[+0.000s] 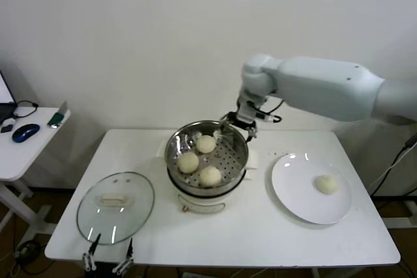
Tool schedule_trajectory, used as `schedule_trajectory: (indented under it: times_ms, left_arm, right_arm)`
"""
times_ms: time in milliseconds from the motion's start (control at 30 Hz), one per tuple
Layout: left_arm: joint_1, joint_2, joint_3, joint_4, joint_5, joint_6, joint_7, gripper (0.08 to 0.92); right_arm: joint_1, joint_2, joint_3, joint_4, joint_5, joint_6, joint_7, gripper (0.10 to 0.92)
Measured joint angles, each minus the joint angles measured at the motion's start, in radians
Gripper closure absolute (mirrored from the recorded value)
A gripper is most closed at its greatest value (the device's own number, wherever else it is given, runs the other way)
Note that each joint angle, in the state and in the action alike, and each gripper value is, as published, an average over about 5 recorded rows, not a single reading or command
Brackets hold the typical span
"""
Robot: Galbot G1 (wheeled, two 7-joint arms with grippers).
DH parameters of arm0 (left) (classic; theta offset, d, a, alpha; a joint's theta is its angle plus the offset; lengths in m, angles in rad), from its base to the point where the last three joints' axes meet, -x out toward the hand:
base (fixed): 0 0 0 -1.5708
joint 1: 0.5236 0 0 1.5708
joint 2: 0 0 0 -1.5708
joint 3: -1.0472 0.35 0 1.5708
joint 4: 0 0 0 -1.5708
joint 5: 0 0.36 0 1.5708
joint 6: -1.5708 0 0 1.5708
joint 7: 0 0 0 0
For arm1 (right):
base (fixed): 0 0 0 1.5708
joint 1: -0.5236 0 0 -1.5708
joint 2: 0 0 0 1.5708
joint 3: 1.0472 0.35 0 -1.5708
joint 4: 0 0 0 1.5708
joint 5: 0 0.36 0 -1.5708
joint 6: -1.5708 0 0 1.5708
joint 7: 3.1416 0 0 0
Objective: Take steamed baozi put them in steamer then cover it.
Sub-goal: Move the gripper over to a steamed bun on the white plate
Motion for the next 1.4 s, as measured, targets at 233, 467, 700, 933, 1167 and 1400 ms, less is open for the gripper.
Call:
schedule_trajectory:
  times_ms: [233, 467, 700, 933, 1167, 1400]
  left_arm:
    - [0.005, -0.008, 0.008, -0.009, 0.005, -0.009, 0.005, 0.177]
    - [0.014, -0.013, -0.001, -0.015, 0.011, -0.013, 0.003, 0.177]
    - [0.014, -0.017, -0.012, -0.013, 0.015, -0.011, -0.001, 0.177]
    - [0.01, -0.028, -0.012, -0.008, 0.032, -0.009, -0.003, 0.177]
    - [0.005, -0.031, -0.017, -0.006, 0.048, 0.0, -0.007, 0.177]
    - [0.001, -0.034, -0.017, 0.003, 0.058, 0.003, -0.009, 0.177]
  right_arm:
    - [-0.066, -0.165, 0.029, -0.019, 0.099, -0.233, 0.019, 0.203]
    - [-0.205, -0.289, 0.118, -0.067, 0.045, -0.336, -0.022, 0.203]
    - [-0.369, -0.351, 0.248, -0.147, -0.073, -0.353, -0.068, 0.203]
    - [-0.519, -0.36, 0.379, -0.241, -0.188, -0.337, -0.093, 0.203]
    - [-0.623, -0.337, 0.476, -0.324, -0.265, -0.314, -0.107, 0.203]
    - [-0.681, -0.308, 0.537, -0.383, -0.296, -0.301, -0.111, 0.203]
